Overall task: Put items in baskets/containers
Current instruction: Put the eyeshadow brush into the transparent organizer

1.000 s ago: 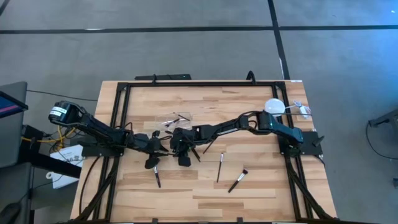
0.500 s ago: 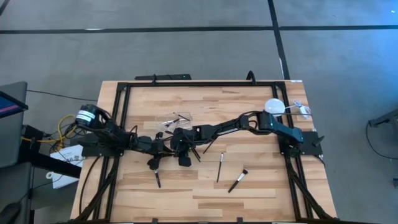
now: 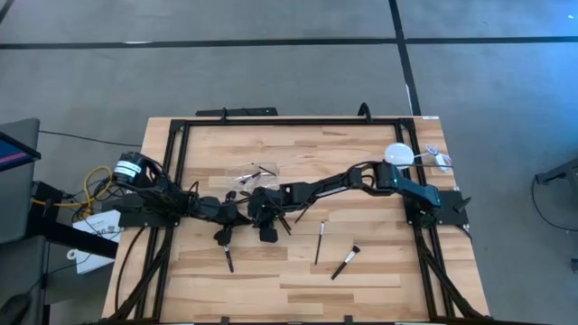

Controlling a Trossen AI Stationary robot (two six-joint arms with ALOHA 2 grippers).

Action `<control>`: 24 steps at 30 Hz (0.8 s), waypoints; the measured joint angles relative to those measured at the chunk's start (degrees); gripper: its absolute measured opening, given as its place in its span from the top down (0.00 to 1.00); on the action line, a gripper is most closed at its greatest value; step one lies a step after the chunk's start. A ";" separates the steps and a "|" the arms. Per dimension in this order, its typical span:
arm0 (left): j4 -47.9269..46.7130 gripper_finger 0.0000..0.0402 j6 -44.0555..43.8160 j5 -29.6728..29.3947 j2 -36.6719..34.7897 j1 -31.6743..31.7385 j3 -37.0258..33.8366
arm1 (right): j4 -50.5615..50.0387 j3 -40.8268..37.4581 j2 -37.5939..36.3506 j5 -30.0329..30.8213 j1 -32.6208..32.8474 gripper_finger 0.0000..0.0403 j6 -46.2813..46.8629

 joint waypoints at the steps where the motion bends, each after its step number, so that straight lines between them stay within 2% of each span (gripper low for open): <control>1: -0.90 0.97 0.02 0.12 -0.87 0.00 0.21 | -0.27 -0.03 -0.06 0.12 0.00 0.73 -0.07; 10: -5.50 0.97 0.41 1.70 -6.74 -0.09 0.95 | -1.15 0.04 -0.17 0.33 -0.04 0.73 -1.01; 18: -6.73 0.97 3.02 0.69 -7.64 -0.04 3.32 | -1.16 0.04 -0.19 0.32 -0.07 0.74 -1.06; 24: -9.21 0.97 3.17 -0.25 -7.78 -0.02 4.34 | -1.10 0.04 -0.19 0.52 -0.11 0.82 -1.51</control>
